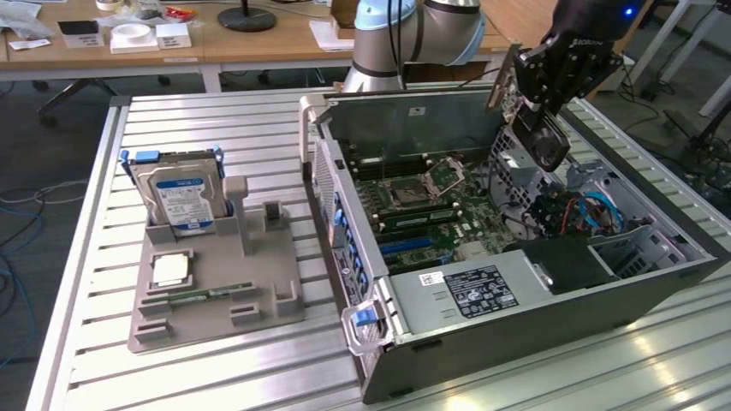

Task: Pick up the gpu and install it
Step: 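Insert the gpu into the slot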

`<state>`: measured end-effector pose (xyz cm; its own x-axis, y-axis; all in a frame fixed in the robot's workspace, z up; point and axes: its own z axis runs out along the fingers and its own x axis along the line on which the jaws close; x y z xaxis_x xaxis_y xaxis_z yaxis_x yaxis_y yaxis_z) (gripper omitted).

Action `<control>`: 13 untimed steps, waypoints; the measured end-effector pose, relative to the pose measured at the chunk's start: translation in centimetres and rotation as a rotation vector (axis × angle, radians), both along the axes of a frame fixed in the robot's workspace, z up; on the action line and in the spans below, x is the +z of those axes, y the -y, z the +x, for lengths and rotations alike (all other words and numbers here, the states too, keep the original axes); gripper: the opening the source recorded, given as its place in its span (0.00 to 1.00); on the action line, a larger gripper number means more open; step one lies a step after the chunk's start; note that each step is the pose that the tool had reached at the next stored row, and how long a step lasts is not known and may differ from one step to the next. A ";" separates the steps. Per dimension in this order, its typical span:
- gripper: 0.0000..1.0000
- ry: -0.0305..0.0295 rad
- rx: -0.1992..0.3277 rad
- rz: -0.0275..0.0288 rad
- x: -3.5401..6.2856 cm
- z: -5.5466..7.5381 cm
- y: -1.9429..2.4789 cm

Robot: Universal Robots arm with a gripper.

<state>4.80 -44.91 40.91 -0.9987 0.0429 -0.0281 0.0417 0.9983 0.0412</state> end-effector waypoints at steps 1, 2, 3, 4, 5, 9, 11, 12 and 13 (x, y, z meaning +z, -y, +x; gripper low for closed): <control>0.27 0.0000 0.000 0.0000 0.00 0.0 0.00; 0.27 0.0000 0.000 0.0000 0.00 0.0 0.00; 0.27 0.0000 0.000 0.0000 0.00 0.0 0.00; 0.27 0.0000 0.000 0.0000 0.00 0.0 0.00; 0.27 0.0000 0.001 0.0000 0.00 0.0 0.00; 0.27 0.0000 0.020 -0.0003 0.00 0.0 0.00; 0.27 0.0000 0.036 -0.0004 0.00 0.0 0.00; 0.27 0.0001 0.045 -0.0005 0.00 0.0 0.00; 0.27 0.0001 0.056 -0.0005 0.00 0.0 0.00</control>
